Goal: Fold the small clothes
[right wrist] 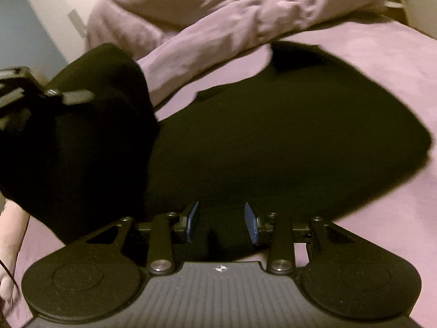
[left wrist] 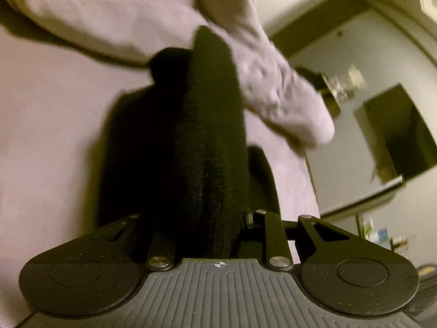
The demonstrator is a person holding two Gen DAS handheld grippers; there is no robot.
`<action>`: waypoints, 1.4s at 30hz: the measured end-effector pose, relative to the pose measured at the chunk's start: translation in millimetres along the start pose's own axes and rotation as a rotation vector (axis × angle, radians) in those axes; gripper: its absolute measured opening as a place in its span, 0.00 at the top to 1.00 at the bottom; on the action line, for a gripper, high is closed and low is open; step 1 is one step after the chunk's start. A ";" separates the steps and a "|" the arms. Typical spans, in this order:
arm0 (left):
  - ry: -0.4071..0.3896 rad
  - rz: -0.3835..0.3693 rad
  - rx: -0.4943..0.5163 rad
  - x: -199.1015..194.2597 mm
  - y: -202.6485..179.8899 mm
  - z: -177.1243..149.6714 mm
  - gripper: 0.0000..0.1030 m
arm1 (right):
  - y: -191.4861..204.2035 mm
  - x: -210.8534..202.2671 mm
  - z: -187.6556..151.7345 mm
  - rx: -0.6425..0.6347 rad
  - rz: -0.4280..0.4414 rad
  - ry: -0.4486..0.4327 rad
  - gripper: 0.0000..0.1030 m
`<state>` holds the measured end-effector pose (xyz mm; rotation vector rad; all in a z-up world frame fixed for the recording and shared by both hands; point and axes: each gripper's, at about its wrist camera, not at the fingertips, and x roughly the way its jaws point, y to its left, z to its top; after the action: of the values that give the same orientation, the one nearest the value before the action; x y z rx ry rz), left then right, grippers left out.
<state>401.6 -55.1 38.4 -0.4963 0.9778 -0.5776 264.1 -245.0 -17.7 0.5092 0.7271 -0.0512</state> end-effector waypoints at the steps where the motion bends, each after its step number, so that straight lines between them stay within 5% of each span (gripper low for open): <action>1: 0.014 0.009 0.015 15.1 -5.2 -7.5 0.74 | -7.8 -3.5 1.4 0.015 -0.011 -0.005 0.66; 4: 0.054 0.085 0.032 56.3 -19.5 -30.1 0.68 | -28.6 -10.3 6.0 0.043 -0.044 -0.005 0.66; 6: 0.069 0.109 0.034 74.8 -19.1 -39.9 0.51 | -39.6 -13.9 8.9 0.044 -0.053 -0.009 0.65; 8: 0.097 0.109 0.019 80.8 -15.8 -42.9 0.47 | -50.5 -17.6 12.0 0.048 -0.063 -0.010 0.65; 15: 0.035 0.091 0.093 16.5 -35.6 -57.6 0.25 | -70.3 -20.2 16.8 0.078 -0.043 0.007 0.65; 18: -0.026 0.229 0.056 -16.9 -19.9 -69.8 0.25 | -68.0 -20.8 13.9 0.090 -0.026 0.016 0.65; 22: 0.008 0.336 -0.047 -25.3 10.8 -84.2 0.27 | -65.9 -17.2 12.4 0.115 -0.022 0.027 0.65; 30: 0.027 0.254 0.004 -7.8 0.4 -75.6 0.26 | -55.6 -12.9 15.6 0.106 -0.046 0.017 0.65; 36: 0.147 0.148 0.136 7.4 -32.5 -91.7 0.26 | -54.2 -9.8 17.4 0.115 -0.039 0.015 0.63; 42: 0.188 0.124 0.308 7.6 -54.4 -110.0 0.26 | -58.3 -7.8 21.0 0.115 -0.016 0.035 0.61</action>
<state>296.6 -114.9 15.8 -0.1076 1.0660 -0.6577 258.6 -306.9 -24.3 0.6155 0.7660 -0.0999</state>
